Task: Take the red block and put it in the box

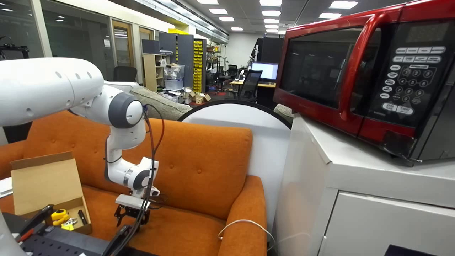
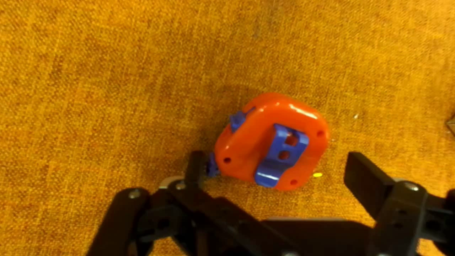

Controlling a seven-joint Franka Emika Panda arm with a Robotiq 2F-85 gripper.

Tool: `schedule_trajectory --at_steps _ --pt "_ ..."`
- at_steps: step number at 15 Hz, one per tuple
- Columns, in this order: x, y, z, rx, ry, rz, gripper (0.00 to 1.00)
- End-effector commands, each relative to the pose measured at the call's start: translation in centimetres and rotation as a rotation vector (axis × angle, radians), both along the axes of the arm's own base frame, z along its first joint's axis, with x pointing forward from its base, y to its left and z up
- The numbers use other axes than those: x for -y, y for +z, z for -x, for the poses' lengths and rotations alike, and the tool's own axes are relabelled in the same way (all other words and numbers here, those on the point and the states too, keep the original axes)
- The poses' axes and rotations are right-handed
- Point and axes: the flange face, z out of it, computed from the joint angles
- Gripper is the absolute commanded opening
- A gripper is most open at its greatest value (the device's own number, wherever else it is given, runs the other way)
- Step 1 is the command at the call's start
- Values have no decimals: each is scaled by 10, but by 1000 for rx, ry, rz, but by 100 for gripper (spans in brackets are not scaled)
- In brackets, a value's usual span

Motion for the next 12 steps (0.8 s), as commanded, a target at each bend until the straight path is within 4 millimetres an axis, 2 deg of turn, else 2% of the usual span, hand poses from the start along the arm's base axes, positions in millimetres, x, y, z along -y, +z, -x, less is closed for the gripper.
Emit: schedule_trajectory --at_steps 1,8,12 --pt "-2 3 -7 -35 -7 37 100" --pt "-12 1 3 -108 12 52 100" --pt "-10 -1 7 -135 16 64 100"
